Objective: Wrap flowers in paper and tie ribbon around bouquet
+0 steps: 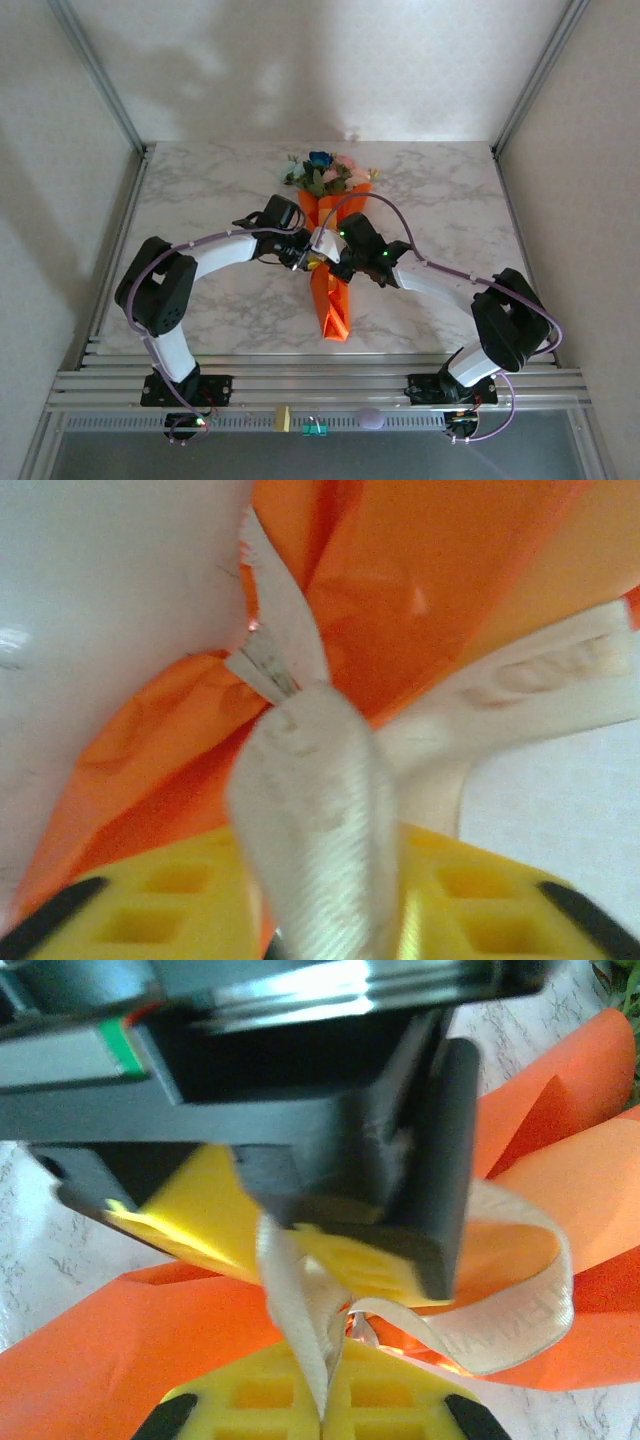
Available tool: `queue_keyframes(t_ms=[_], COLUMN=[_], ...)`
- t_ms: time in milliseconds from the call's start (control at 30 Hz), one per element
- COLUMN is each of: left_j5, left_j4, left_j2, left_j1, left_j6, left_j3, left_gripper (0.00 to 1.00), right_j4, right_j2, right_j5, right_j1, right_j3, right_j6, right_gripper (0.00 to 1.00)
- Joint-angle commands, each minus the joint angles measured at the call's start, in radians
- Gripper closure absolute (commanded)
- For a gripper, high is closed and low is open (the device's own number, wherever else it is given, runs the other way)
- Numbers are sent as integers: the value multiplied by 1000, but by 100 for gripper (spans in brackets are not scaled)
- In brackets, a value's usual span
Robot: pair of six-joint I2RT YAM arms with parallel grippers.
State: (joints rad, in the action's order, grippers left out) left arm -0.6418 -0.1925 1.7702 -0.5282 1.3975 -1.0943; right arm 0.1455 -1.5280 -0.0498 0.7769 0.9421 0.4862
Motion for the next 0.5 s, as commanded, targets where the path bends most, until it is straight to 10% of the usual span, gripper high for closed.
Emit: queue_keyframes(t_ms=[0, 300, 467], left_j5=[61, 130, 163], left_j4=[-34, -168, -50], left_j2=[-81, -27, 8], left_j1=[16, 35, 66], left_j6=[18, -41, -55], left_j3=[8, -122, -172], left_gripper=[44, 36, 81], right_j4=[-8, -6, -3], right_j2=[-5, 6, 8], right_j5=[-10, -11, -12], right_j1=[9, 9, 9], right_j3=[2, -12, -14], right_j6=[-8, -14, -17], right_gripper=[100, 100, 100])
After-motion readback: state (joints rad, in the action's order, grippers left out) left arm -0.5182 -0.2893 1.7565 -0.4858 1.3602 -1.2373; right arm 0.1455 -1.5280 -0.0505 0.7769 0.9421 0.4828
